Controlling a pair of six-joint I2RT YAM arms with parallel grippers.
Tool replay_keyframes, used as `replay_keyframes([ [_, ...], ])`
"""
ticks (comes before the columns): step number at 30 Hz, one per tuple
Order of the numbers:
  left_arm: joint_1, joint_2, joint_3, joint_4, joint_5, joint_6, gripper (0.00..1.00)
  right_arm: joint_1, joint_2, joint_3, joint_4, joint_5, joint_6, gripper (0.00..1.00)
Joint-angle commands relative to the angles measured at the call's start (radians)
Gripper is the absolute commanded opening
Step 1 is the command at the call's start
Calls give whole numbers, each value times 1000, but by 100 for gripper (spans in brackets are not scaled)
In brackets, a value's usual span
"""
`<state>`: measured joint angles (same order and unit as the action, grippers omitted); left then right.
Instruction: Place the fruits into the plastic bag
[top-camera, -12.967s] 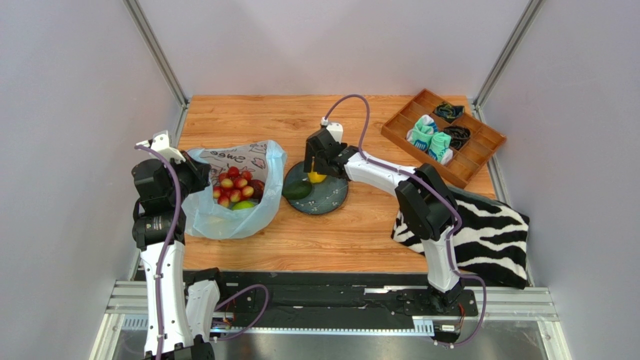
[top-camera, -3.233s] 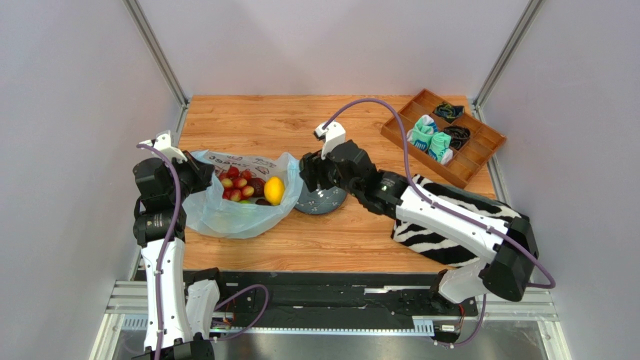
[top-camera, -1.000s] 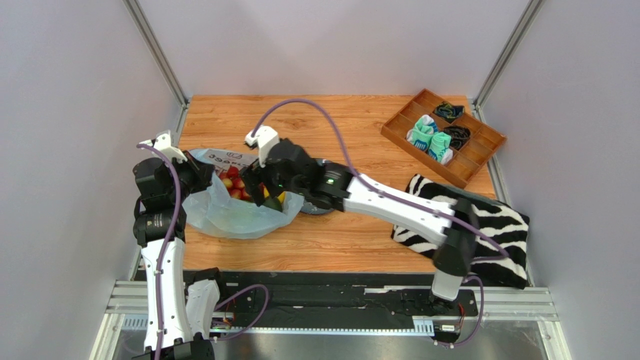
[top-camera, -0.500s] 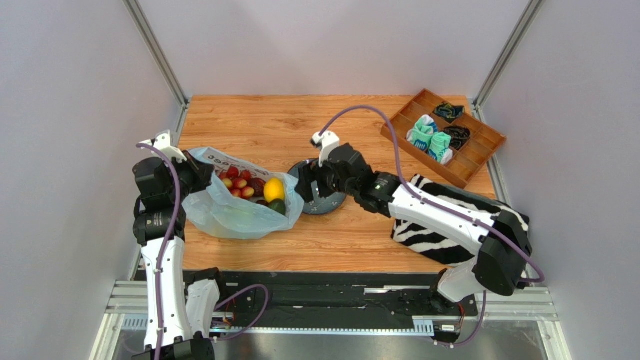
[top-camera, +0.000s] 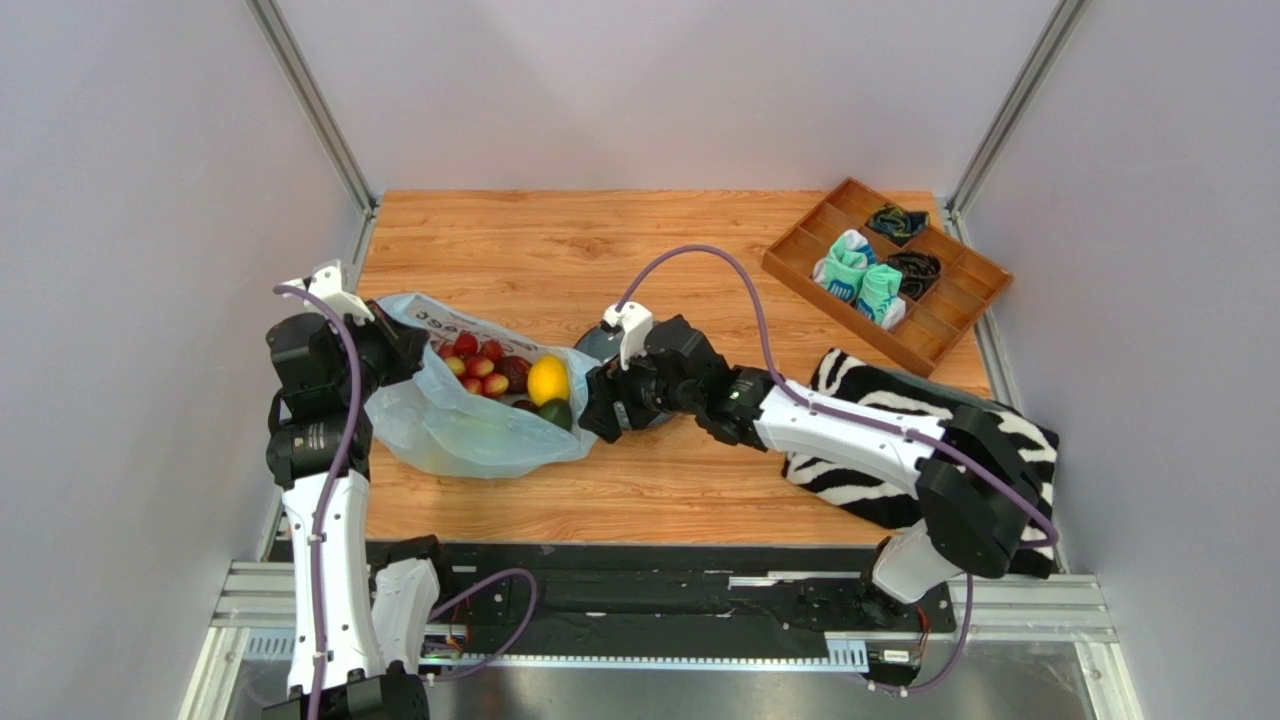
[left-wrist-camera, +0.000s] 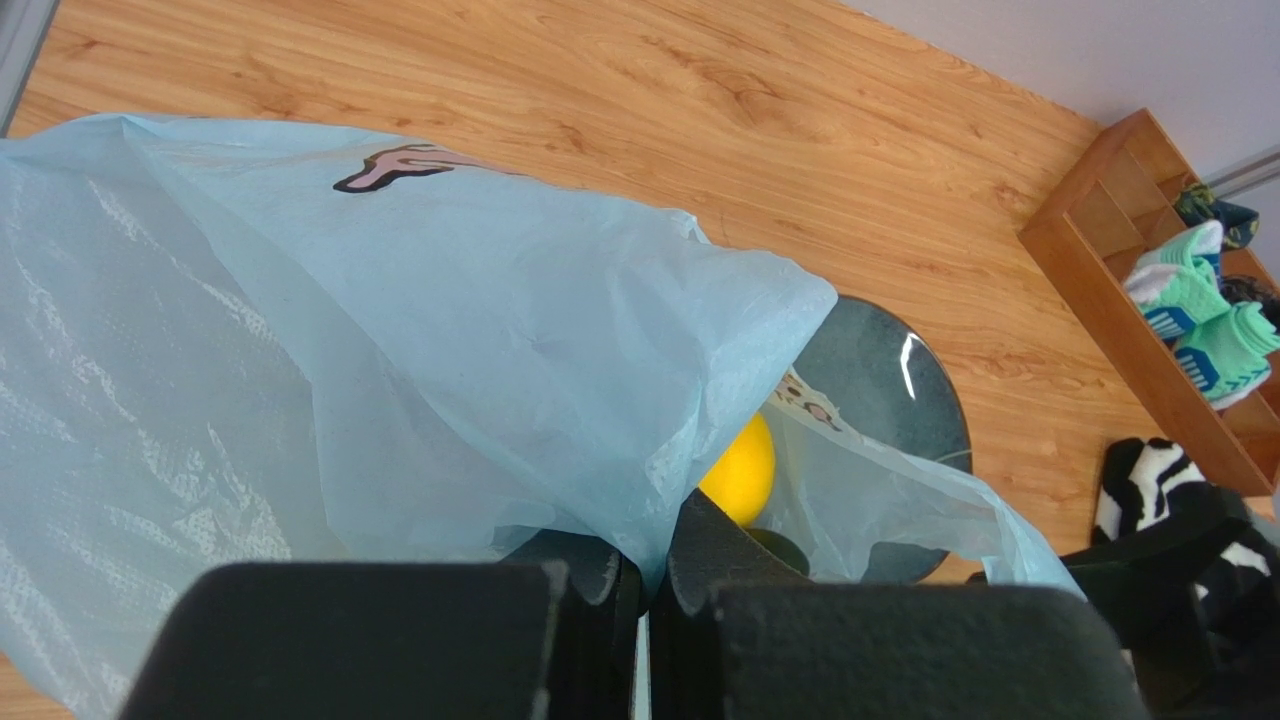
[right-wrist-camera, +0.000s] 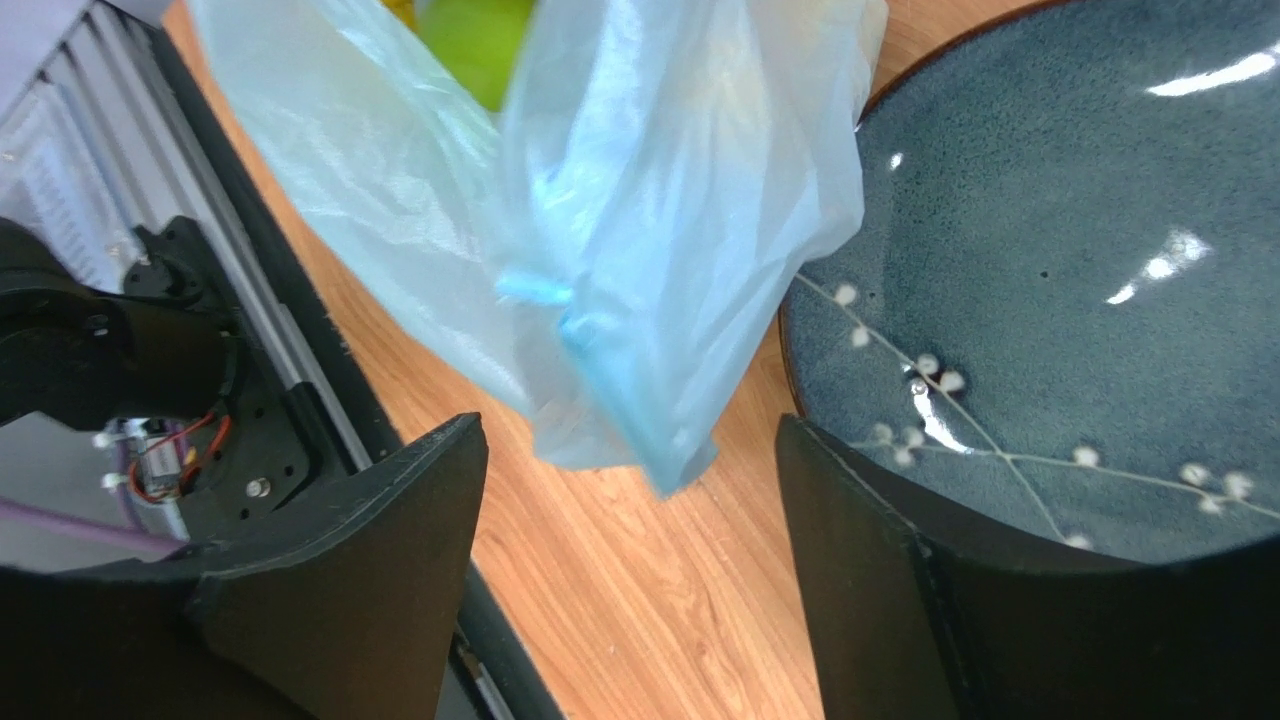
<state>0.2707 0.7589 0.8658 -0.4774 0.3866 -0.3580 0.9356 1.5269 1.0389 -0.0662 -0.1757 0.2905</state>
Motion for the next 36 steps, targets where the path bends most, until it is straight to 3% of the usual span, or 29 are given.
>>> replay_keyframes([
  [1,7,3,-1,30,8,-6,0,2,105,78,57,-12,-46,70],
  [2,7,5,-1,34,11,-6,0,2,122,91,55,-13,-60,62],
  [3,9,6,-2,33,11,-7,0,0,156,134,34,-15,-70,49],
  [5,7,14,-7,39,12,-12,0,0,183,194,-13,-22,-77,35],
  [6,7,19,-7,40,12,-12,0,0,191,223,-64,-30,-80,18],
  [8,7,46,-1,40,6,-10,0,2,185,315,-99,-51,-82,1],
  [15,30,100,245,-110,-164,4,0,19,96,640,-162,-56,-50,0],
  [21,32,80,443,-231,-434,103,0,19,222,918,-262,-42,-50,0],
  [27,32,63,431,-231,-462,119,0,17,294,974,-260,-58,-21,0],
  [36,33,134,259,-159,-496,113,0,17,340,928,-273,-38,9,0],
])
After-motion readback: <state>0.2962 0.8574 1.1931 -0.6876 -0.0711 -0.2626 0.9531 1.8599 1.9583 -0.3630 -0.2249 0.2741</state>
